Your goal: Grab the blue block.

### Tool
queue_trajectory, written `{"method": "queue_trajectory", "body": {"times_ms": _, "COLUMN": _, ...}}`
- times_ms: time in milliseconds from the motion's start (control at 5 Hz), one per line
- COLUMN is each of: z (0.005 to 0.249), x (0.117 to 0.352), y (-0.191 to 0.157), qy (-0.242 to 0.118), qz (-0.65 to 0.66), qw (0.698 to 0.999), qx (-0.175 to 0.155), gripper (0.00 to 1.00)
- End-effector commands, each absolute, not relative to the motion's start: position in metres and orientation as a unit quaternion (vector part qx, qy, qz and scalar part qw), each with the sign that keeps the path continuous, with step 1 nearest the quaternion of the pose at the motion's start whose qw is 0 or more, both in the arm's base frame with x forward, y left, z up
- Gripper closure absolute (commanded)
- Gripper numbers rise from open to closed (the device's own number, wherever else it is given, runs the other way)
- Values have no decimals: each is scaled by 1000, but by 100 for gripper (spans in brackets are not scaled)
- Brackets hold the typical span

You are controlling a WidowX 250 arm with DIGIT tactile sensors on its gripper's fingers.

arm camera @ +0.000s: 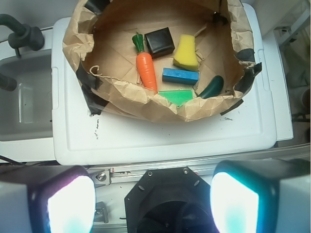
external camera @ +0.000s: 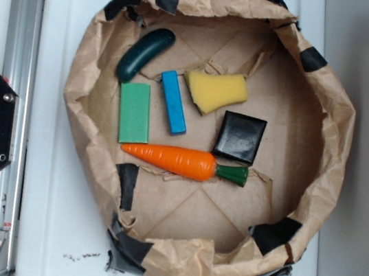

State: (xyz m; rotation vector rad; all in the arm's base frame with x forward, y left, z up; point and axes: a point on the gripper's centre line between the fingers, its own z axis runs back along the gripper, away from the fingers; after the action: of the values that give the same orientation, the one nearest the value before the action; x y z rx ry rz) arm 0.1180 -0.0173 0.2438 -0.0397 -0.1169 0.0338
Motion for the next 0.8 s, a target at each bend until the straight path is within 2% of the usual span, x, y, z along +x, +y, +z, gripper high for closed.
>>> {"method": "queue_trajectory", "body": {"times_ms": 0, "z": 244, "x": 118, "y": -17, "qy": -58, "qz": 17, "qw": 998, "qx": -20, "gripper": 0}}
{"method": "queue_trajectory", "body": {"times_ms": 200, "z": 228, "x": 164, "y": 4, "qy": -62, "qz": -26, "qw": 998, "qx": 9, "gripper": 0}}
{"method": "queue_trajectory", "body": {"times_ms": 400, "z": 200, "x": 208, "y": 25, "qy": -64, "qz": -78, "qw": 995, "qx": 6, "gripper": 0}}
{"method": "queue_trajectory", "body": {"times_ms": 600, "z": 159, "x": 230, "y": 32, "qy": -63, "qz": -158, "qw": 985, "qx": 3, "gripper": 0}}
